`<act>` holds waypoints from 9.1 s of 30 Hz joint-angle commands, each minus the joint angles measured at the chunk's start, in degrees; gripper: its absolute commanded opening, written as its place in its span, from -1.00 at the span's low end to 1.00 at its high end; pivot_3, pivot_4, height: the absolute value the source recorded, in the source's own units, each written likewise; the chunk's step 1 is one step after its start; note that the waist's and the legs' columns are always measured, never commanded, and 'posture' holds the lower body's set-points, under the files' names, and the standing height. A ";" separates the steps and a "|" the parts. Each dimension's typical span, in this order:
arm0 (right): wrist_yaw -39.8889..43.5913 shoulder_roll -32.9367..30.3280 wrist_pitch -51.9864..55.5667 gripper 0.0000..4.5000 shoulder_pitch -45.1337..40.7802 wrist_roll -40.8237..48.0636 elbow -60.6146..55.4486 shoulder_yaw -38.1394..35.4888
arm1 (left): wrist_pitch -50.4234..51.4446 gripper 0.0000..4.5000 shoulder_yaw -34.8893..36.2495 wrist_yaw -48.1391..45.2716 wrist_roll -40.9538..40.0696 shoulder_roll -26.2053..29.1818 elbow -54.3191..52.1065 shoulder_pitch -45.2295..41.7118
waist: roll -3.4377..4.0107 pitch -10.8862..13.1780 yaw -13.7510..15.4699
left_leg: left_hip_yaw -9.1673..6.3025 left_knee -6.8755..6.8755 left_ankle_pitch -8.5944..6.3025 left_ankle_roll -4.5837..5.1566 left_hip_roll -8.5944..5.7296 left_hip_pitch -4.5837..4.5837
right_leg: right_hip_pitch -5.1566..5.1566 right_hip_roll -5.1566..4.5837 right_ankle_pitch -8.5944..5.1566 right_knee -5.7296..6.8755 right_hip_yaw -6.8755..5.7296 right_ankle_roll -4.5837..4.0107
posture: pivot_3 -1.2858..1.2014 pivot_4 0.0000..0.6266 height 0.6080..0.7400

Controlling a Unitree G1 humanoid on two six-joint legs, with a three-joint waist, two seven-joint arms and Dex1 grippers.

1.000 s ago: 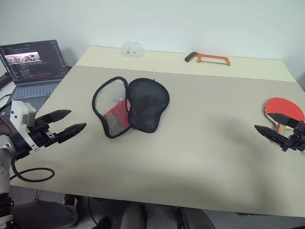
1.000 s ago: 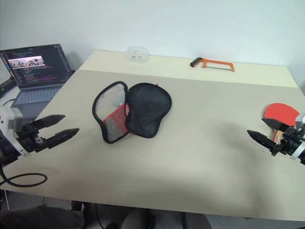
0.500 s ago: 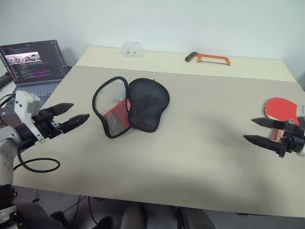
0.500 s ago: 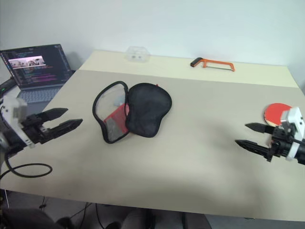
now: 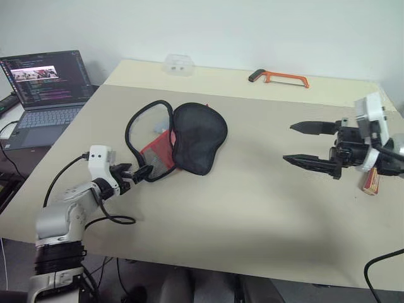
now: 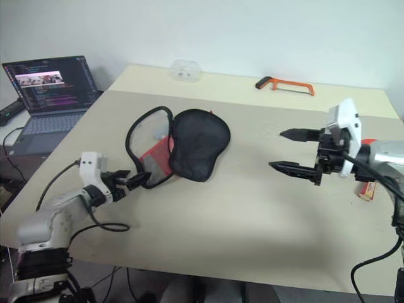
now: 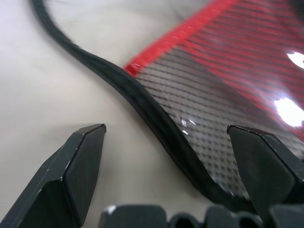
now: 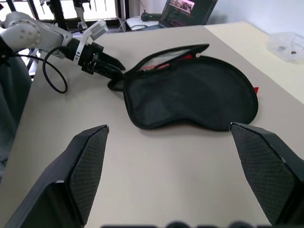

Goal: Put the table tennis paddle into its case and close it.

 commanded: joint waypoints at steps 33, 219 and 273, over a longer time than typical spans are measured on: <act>-1.43 8.30 -5.00 1.00 -7.78 -7.71 5.83 6.93 | 9.42 -0.98 -7.08 18.09 3.62 -11.57 -17.99 -9.36 | -0.02 -0.01 0.83 | -0.14 0.01 0.15 -0.26 -0.10 0.00 | 0.16 0.10 0.00 -0.14 -0.07 0.00 | 0.03 -0.52 1.00; -45.25 21.71 8.20 -0.98 -33.31 -30.24 63.17 -2.79 | 4.74 0.26 -4.05 -33.69 -16.04 26.78 -24.67 -7.08 | 0.09 0.05 -0.88 | 0.58 -0.17 0.20 -0.35 -0.03 -0.59 | -1.02 0.18 0.00 0.04 0.32 -0.01 | 0.03 -0.52 1.00; -56.05 10.16 39.54 0.99 -6.33 -33.37 12.66 -18.62 | -4.44 0.26 -17.87 -48.77 -10.76 18.07 -7.96 -24.11 | 0.08 0.04 -0.05 | 0.73 -0.07 0.20 -0.35 -0.11 -0.64 | -1.19 0.27 -0.02 0.34 0.47 0.01 | 0.03 -0.52 1.00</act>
